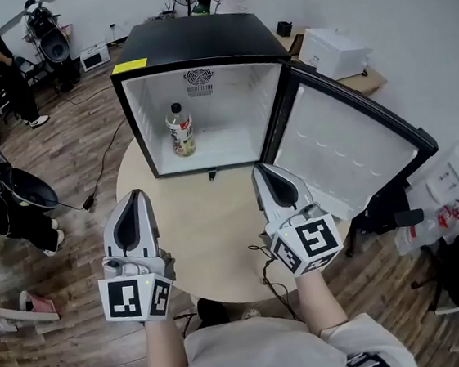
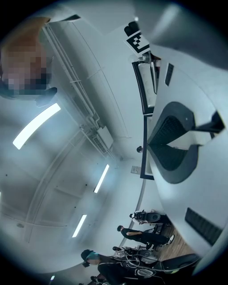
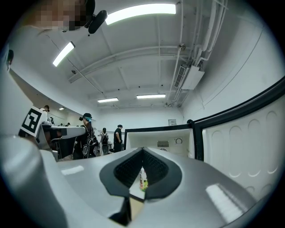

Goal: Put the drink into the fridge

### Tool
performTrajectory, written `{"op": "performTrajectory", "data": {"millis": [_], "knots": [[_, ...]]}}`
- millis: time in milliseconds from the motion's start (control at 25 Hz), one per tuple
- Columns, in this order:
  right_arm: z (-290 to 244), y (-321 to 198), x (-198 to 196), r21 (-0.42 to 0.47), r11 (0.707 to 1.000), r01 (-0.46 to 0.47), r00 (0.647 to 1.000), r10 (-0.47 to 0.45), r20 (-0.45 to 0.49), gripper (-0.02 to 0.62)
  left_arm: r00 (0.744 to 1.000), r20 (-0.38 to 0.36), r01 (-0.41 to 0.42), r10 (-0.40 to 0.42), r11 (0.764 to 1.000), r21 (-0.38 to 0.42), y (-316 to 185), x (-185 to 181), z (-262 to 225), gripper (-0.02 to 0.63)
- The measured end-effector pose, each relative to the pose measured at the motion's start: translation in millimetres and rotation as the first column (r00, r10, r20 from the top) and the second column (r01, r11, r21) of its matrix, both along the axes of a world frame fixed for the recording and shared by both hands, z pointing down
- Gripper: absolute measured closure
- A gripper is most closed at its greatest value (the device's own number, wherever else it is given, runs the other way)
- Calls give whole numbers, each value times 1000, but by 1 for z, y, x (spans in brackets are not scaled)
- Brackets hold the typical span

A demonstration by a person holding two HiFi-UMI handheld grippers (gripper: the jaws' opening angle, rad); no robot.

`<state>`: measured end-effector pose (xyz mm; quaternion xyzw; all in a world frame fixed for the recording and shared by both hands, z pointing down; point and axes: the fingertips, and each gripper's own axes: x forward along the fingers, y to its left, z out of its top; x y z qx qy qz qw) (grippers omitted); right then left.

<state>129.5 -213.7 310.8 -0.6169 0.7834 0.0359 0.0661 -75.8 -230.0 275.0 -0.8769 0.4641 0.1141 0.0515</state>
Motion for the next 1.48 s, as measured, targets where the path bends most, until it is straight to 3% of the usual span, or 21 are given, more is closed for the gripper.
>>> {"op": "performTrajectory", "data": {"millis": [640,1480], "knots": [[7,56,16,6,1000,-13,999,13,-33,584,1000,-2,-4,5,1000,9,52,21,1,598],[-1,75,16,28,1000,-2,999,3,-43,584,1000,7,-14,14,1000,12,69,29,1,598]]}}
